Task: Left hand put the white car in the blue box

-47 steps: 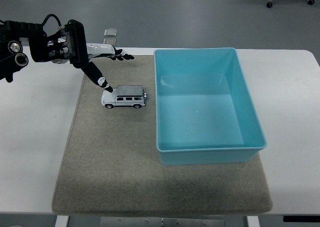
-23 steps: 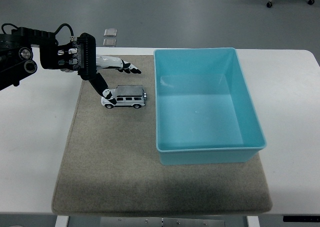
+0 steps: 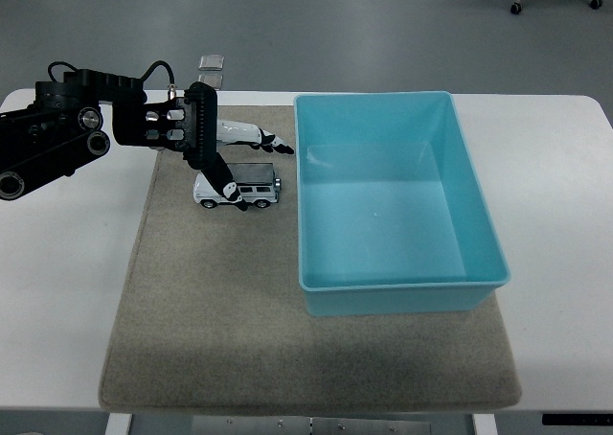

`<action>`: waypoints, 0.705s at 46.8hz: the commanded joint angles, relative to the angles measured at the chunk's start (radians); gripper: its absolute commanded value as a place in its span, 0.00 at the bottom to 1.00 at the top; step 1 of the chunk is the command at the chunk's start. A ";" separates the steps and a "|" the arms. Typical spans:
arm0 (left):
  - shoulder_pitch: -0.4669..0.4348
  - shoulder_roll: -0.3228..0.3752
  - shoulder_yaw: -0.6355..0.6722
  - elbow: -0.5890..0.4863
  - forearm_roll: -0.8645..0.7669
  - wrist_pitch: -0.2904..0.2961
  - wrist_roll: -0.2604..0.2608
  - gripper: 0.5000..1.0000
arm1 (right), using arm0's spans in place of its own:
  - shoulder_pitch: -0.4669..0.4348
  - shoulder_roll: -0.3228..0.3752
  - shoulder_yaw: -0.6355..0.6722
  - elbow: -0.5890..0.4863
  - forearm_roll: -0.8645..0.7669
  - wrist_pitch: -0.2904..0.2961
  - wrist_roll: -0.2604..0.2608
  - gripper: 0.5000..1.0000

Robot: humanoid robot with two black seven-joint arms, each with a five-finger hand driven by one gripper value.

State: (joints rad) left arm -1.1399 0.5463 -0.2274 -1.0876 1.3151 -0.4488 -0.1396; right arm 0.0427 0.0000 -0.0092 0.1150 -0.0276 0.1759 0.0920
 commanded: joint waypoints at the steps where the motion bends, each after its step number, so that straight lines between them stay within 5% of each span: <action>1: 0.003 -0.003 -0.006 0.000 0.081 0.012 0.003 0.99 | -0.001 0.000 0.000 0.000 0.000 0.000 0.000 0.87; 12: 0.005 -0.025 -0.013 -0.003 0.105 0.033 0.090 0.99 | 0.000 0.000 0.000 0.000 0.000 -0.001 0.000 0.87; 33: 0.005 -0.049 -0.020 -0.012 0.084 -0.001 0.149 0.99 | 0.000 0.000 0.000 0.000 0.000 -0.001 0.000 0.87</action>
State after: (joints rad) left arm -1.1352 0.4972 -0.2429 -1.0993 1.4025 -0.4352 -0.0109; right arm 0.0424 0.0000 -0.0092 0.1150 -0.0276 0.1755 0.0920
